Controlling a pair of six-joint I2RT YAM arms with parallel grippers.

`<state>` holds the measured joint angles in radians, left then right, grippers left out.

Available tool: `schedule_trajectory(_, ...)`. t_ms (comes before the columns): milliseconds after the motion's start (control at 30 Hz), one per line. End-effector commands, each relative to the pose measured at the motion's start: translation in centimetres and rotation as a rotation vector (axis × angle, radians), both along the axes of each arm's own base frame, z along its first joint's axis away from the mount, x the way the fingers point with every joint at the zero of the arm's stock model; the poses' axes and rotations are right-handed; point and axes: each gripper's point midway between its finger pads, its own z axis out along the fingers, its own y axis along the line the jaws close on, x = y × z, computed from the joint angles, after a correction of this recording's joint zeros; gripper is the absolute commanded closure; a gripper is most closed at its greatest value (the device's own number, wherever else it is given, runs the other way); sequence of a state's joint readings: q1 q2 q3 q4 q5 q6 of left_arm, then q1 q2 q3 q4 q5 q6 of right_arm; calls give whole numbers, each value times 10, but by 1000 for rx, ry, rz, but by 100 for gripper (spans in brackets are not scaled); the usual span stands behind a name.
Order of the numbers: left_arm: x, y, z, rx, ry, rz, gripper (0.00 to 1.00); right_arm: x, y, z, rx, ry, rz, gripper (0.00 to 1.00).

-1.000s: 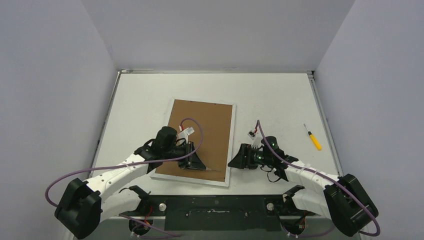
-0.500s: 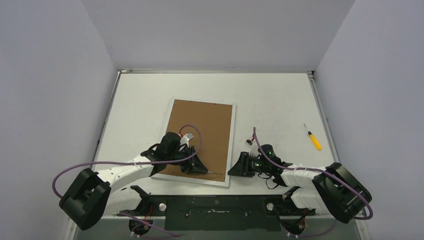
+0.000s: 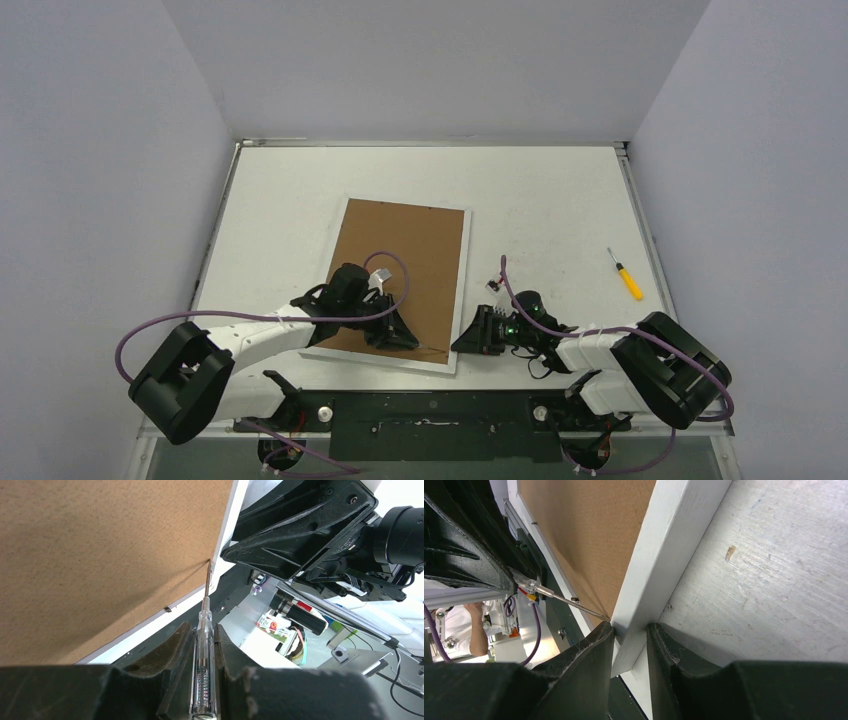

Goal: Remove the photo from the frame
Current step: Release the photo frame item from the photo frame.

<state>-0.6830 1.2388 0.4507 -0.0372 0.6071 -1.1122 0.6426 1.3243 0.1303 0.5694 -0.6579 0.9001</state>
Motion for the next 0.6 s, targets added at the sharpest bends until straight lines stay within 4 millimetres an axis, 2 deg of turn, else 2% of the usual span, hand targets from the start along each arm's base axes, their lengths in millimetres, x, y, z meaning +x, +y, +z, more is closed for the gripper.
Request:
schedule_trajectory(0, 0, -5, 0, 21, -11, -45, 100, 7, 3, 2, 8, -56, -7, 71)
schedule_trajectory(300, -7, -3, -1, 54, 9, -111, 100, 7, 4, 0, 8, -56, -5, 75)
schedule_trajectory(567, 2, 10, 7, 38, -4, -81, 100, 7, 4, 0, 8, -61, -4, 76)
